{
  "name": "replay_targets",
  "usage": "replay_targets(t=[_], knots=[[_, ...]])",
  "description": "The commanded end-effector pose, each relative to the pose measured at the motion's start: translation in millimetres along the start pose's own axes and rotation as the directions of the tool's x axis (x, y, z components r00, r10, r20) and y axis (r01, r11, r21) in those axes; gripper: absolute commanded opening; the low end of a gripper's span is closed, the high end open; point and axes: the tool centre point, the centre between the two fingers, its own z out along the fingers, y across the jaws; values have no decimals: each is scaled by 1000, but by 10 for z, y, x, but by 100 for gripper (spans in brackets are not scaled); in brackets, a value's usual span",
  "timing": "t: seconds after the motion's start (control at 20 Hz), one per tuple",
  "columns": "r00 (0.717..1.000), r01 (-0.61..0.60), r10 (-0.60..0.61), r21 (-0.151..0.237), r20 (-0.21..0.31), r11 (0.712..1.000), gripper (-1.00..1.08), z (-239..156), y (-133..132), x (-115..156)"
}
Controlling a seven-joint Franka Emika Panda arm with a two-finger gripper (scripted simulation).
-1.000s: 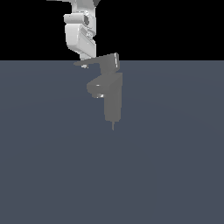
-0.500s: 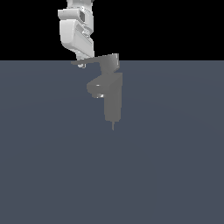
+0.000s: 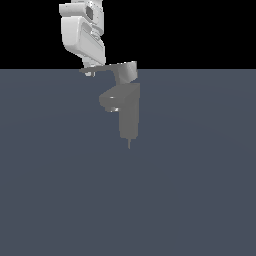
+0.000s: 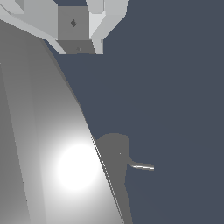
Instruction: Turn on the faucet by rotating a designated handle.
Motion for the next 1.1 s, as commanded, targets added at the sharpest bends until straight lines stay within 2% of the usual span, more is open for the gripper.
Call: replay_targets(t=[0.0,0.6,0.65,1.05], knots=[[1000,0,0,-4,-1,1000,-100,-6,91,6],[1000,-1,1,-3,-2,1000,-100,-9,415,-7],[1000,-9,9,-5,-5,1000,-100,26,359,39],[1000,-7,7,-5,-4,1000,-100,18,553,191]])
